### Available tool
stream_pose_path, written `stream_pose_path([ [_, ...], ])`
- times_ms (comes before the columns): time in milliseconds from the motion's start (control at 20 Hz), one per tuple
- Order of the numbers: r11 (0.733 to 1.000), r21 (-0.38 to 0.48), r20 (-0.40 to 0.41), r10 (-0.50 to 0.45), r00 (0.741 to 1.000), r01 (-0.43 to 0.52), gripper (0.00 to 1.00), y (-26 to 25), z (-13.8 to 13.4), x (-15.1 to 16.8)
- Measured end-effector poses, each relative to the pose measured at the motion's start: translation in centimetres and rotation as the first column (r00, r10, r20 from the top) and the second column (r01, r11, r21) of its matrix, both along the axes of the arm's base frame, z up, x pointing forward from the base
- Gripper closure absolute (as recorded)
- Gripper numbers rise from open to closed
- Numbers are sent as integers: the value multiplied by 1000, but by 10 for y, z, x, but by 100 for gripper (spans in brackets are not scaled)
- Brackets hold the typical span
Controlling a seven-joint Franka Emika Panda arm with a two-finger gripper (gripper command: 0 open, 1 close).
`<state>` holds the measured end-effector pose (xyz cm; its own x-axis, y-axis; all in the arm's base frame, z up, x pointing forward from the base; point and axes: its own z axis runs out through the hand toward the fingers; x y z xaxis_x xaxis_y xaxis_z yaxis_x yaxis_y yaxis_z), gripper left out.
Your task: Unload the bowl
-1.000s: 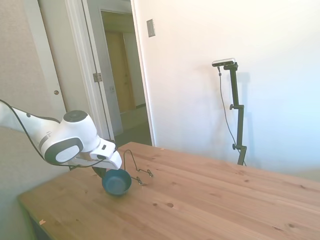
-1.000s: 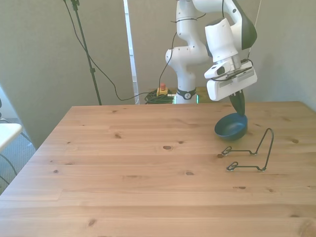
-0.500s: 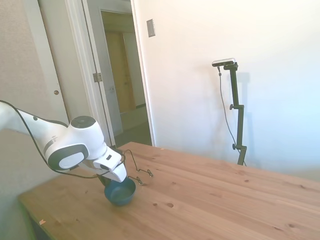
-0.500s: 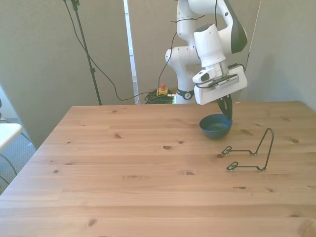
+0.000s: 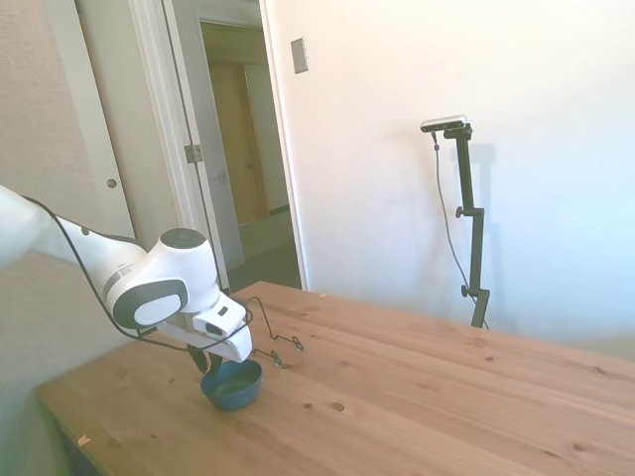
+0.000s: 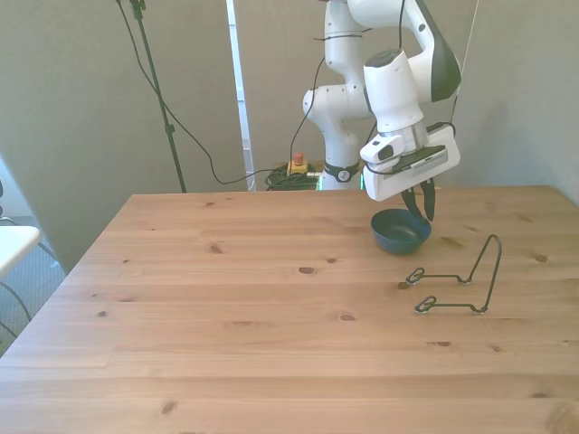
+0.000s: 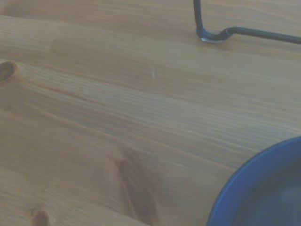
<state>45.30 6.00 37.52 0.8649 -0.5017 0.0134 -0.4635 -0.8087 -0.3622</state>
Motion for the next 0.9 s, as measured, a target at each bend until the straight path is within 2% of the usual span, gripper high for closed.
stream_pose_path([
  [350,999,-41,31,2,1000,-1,0,7,14,-1],
  [650,993,-110,65,-38,997,45,0,40,34,-6],
  [900,985,-157,124,-49,991,68,0,72,61,-23],
])
